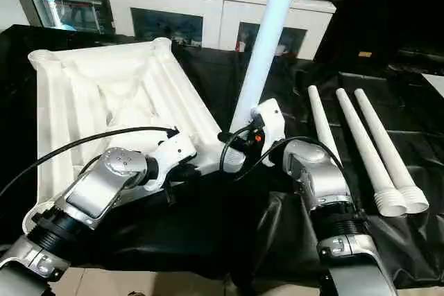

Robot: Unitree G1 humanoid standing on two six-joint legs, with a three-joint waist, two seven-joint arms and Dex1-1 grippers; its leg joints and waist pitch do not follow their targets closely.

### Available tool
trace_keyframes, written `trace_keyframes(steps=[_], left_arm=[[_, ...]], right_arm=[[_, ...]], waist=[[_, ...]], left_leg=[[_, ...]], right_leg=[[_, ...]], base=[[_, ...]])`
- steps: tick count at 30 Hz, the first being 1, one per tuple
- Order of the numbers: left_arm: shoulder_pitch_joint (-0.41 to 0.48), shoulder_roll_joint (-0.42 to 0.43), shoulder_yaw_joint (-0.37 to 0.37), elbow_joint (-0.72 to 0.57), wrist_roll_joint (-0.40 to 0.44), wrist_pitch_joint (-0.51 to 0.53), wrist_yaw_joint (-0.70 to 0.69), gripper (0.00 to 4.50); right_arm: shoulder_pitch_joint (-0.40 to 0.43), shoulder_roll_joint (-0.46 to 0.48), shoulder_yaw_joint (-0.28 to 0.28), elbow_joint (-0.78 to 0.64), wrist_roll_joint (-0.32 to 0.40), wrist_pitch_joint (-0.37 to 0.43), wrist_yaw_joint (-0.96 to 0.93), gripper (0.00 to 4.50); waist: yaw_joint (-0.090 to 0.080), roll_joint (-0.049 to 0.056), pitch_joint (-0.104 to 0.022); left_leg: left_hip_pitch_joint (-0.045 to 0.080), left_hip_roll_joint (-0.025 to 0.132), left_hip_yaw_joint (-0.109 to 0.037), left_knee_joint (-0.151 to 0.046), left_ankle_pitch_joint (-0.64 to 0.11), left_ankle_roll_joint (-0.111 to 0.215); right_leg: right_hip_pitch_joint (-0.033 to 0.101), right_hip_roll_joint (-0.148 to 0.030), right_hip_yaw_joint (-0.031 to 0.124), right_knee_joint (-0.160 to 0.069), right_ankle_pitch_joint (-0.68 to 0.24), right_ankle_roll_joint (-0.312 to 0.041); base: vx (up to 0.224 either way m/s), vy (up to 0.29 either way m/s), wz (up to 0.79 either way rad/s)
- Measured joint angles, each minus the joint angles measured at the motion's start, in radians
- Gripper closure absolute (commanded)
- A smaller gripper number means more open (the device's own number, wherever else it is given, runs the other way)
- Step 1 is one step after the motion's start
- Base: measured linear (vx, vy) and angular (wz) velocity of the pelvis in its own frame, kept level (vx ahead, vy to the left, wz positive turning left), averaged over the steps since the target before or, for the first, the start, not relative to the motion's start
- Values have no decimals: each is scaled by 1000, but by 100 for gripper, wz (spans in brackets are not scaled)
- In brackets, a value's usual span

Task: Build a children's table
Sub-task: Rotate leg to tighten

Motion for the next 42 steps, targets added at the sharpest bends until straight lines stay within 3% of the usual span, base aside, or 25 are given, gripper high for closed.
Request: trace_keyframes(steps=[8,12,14,16,17,18,19,20,21,22,23,24,26,28,31,34,42], left_arm=[[0,-3,9,17,-1,-3,1,450],[-17,-36,42,61,-4,16,42,450],[-36,-75,58,90,-3,48,86,450],[-47,-105,64,109,0,75,127,450],[-57,-123,67,122,1,89,147,450],[-70,-147,68,142,2,99,170,450],[-84,-185,69,163,11,111,211,450],[-100,-201,79,175,12,122,234,450],[-116,-225,92,187,13,134,260,450],[-120,-256,101,195,13,149,290,450],[-121,-276,105,203,13,160,306,450],[-134,-290,109,210,12,169,320,450],[-141,-303,113,213,13,175,344,450],[-142,-311,124,218,14,188,369,450],[-145,-325,130,218,14,200,389,450],[-151,-334,136,216,14,210,404,450],[-169,-374,155,214,12,240,442,450]], right_arm=[[27,44,-8,-7,-14,-49,-60,264],[26,120,-33,10,-32,-88,-221,264],[14,165,-54,39,-39,-107,-324,264],[-4,191,-65,69,-53,-122,-402,264],[-14,203,-71,85,-57,-127,-438,264],[-21,213,-82,102,-61,-137,-476,264],[-34,229,-96,120,-66,-160,-539,264],[-58,246,-104,152,-72,-173,-597,264],[-90,259,-111,183,-77,-188,-654,264],[-110,275,-114,210,-90,-207,-716,264],[-118,288,-116,230,-102,-219,-756,264],[-127,297,-121,240,-109,-236,-795,264],[-137,310,-125,258,-113,-261,-851,264],[-164,342,-141,312,-112,-291,-921,264],[-185,351,-149,353,-113,-322,-961,264],[-209,356,-150,384,-115,-344,-989,264],[-238,360,-159,429,-131,-400,-1038,264]], waist=[[0,0,-1],[-14,3,3],[-22,9,9],[-30,16,15],[-26,16,17],[-21,10,18],[-5,-15,12],[1,-43,0],[6,-41,6],[22,-13,7],[23,6,9],[11,26,11],[-1,22,20],[-7,10,16],[-14,4,13],[-15,0,10],[-16,0,10]], left_leg=[[5,0,0,-2,0,0],[7,0,-6,-3,0,0],[7,0,-17,-4,0,-1],[6,0,-22,-18,0,-1],[2,0,-20,-31,0,-2],[2,1,-6,-43,0,-2],[8,0,33,-66,4,-8],[9,-9,53,-66,4,-14],[1,-9,45,-43,-9,-36],[-22,-28,-75,48,-11,-33],[-13,-17,-121,52,-10,-39],[-5,-9,-128,46,-27,-54],[-10,-3,-126,27,-27,-55],[-8,-5,-111,13,-27,-55],[-6,-4,-95,10,-27,-55],[-9,-4,-91,6,-26,-54],[-8,4,-71,4,-16,-45]], right_leg=[[1,0,0,0,-3,5],[1,0,-5,-1,-15,14],[6,0,-19,-9,-32,12],[11,0,-34,-25,-49,1],[20,-1,-42,-11,-61,-16],[19,-4,-54,32,-84,-50],[26,-8,-45,72,-98,-61],[19,-16,-22,58,-102,-26],[8,-26,-21,59,-96,-15],[17,-24,-38,60,-90,-5],[22,-22,-64,61,-89,-4],[30,-21,-79,60,-87,-5],[24,2,-63,34,-82,-12],[26,0,-53,15,-38,-26],[22,-3,-40,15,-21,-15],[22,-2,-34,15,-23,-8],[18,1,-25,17,-16,-3]], base=[[0,0,0],[0,0,0],[-27,15,-3],[-54,37,-6],[-99,25,5],[-99,25,5],[-65,-39,27],[34,-98,8],[34,-98,8],[73,-9,-38],[71,114,-46],[71,114,-46],[-57,23,9],[-40,-3,10],[0,0,0],[0,0,0],[0,0,0]])
